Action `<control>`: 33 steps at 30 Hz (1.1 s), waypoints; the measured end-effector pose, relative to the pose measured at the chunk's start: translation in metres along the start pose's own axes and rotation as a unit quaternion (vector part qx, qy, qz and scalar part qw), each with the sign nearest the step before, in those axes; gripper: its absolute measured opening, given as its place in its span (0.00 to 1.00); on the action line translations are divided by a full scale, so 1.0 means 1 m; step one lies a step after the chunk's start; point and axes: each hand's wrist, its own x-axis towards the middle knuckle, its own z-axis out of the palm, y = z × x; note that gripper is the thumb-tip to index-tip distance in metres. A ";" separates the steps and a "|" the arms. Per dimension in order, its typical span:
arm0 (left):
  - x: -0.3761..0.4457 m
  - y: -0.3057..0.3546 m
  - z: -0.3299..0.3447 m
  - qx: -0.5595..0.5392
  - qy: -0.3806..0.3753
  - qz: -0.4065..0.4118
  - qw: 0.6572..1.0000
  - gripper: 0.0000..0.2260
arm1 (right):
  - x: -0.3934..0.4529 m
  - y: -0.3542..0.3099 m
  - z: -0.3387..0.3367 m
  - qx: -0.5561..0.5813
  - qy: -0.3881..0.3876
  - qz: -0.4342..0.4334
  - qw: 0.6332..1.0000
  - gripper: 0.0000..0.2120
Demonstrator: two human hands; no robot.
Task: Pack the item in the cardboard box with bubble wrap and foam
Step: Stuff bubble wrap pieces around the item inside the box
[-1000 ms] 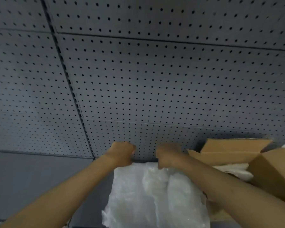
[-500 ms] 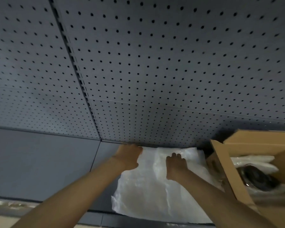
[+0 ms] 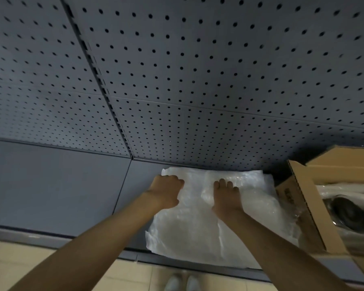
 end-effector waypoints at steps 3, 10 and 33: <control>-0.004 -0.002 -0.010 0.012 0.013 -0.006 1.000 0.20 | -0.002 0.005 -0.011 -0.005 0.014 -0.014 1.000 0.28; -0.021 -0.004 -0.058 0.027 0.067 -0.003 0.997 0.18 | -0.022 0.019 -0.071 0.045 0.037 -0.013 0.998 0.28; -0.064 0.079 -0.185 0.015 0.219 0.147 0.965 0.07 | -0.132 0.098 -0.198 0.277 0.159 -0.022 0.948 0.21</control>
